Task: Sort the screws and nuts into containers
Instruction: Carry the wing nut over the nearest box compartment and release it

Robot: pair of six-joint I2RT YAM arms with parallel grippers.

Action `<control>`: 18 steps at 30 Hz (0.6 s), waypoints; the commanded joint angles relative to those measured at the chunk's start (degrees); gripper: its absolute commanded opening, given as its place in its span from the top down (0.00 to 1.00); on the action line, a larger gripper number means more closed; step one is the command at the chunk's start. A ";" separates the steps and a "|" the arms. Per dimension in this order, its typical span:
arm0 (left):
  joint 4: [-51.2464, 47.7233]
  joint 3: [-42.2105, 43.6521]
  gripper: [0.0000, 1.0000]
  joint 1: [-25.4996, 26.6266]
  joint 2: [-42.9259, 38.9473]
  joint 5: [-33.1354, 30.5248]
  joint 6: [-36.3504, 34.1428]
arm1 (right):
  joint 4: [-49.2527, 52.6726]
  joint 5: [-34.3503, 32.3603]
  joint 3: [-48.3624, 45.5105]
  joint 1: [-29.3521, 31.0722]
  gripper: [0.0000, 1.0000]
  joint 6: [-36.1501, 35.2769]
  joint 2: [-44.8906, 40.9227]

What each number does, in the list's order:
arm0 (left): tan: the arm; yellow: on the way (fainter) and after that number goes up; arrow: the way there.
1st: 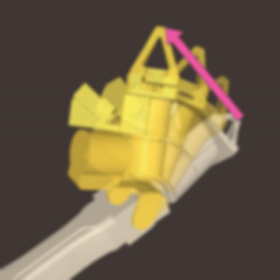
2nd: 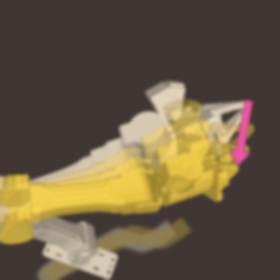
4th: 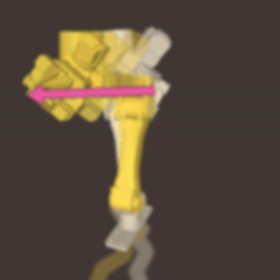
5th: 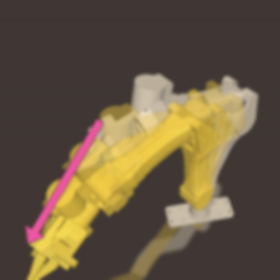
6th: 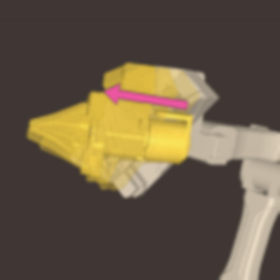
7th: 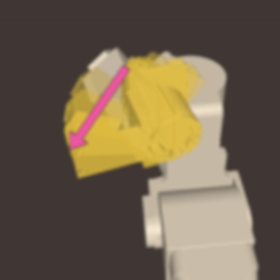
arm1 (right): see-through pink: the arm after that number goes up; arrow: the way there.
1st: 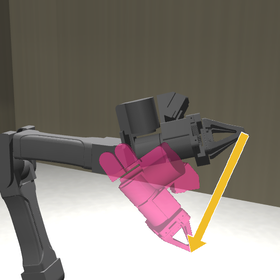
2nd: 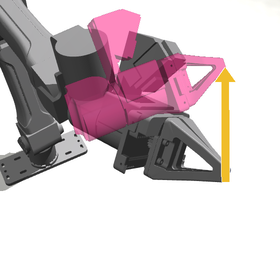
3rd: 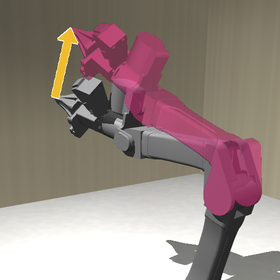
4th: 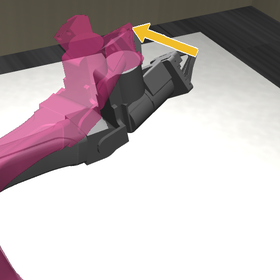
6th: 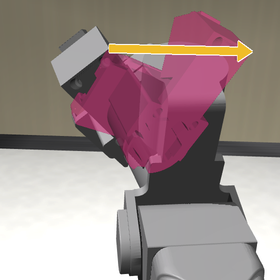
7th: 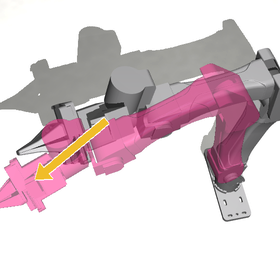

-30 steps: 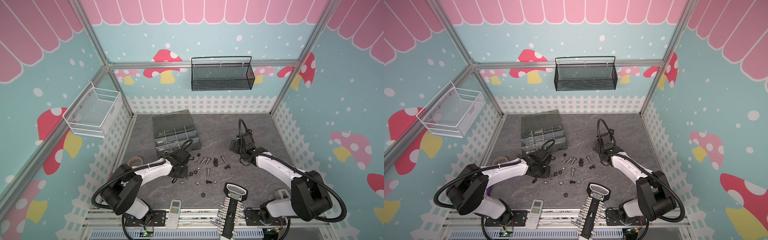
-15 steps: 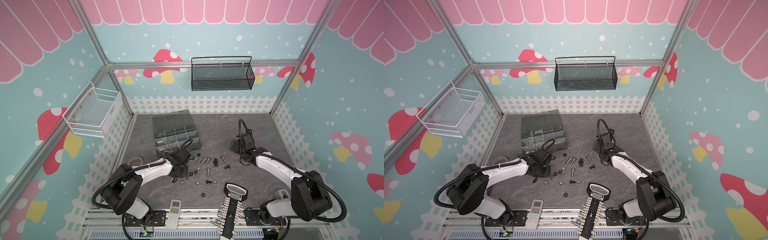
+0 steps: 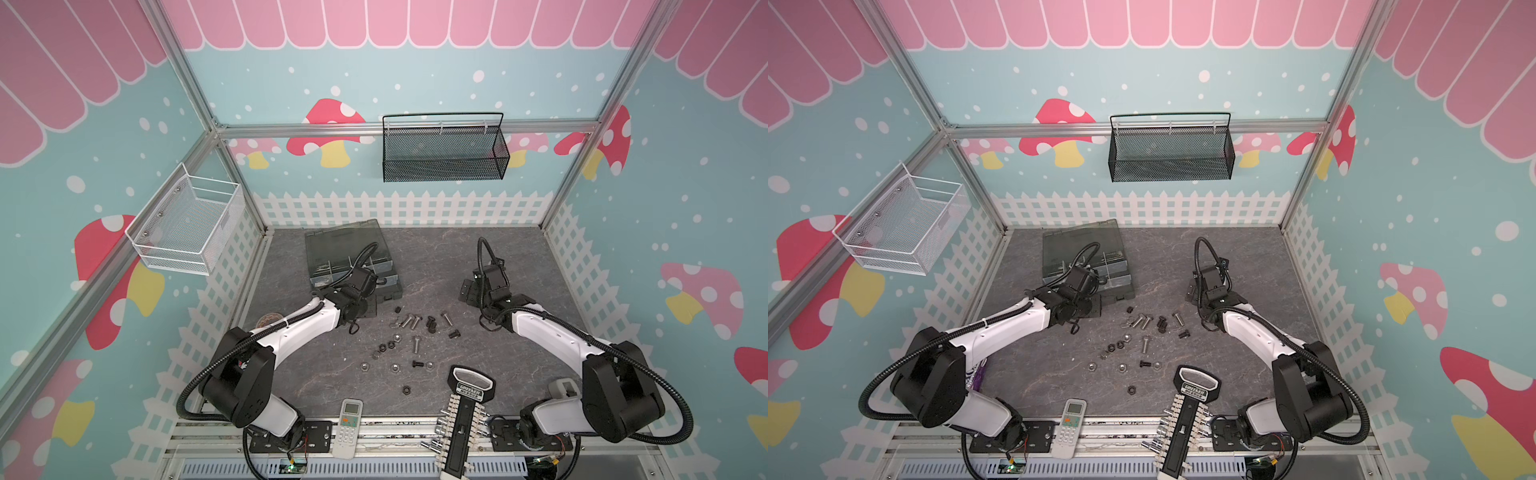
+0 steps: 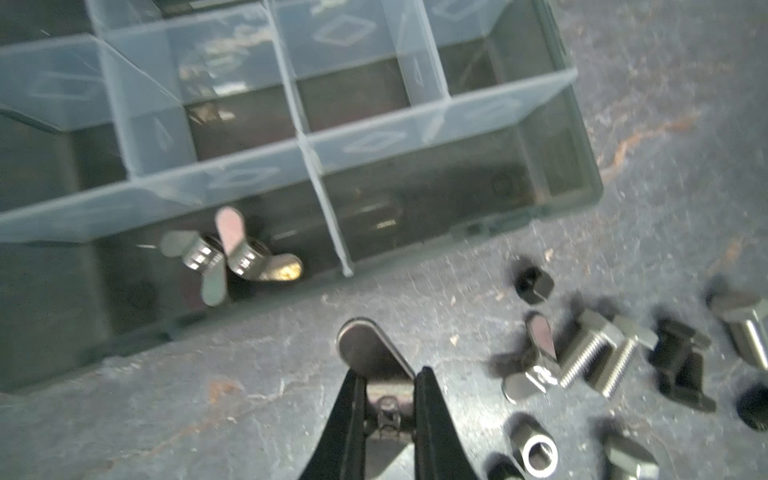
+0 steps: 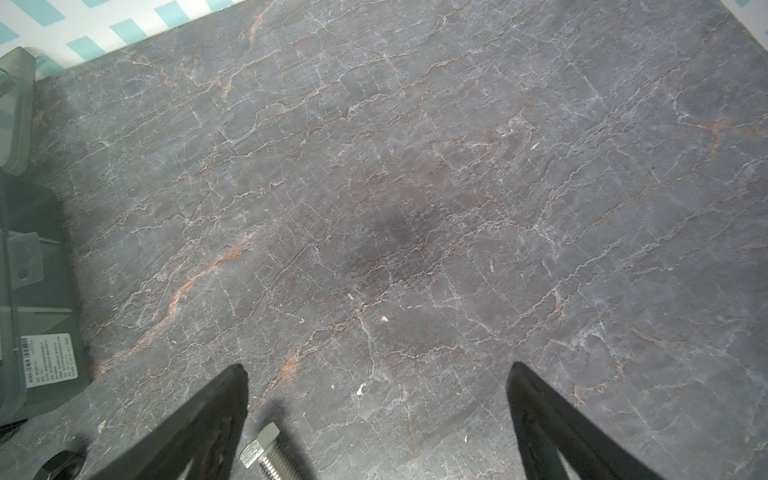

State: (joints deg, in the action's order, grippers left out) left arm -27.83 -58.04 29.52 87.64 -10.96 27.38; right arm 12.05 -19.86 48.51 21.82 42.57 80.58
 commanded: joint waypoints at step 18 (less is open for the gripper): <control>11.17 -1.50 0.89 -12.18 5.38 6.18 2.94 | 0.59 0.28 0.96 0.41 0.02 1.37 0.23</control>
State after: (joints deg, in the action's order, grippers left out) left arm -19.31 -58.57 17.98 92.44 -7.44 28.56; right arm 12.05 -19.46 48.51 21.82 42.74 80.58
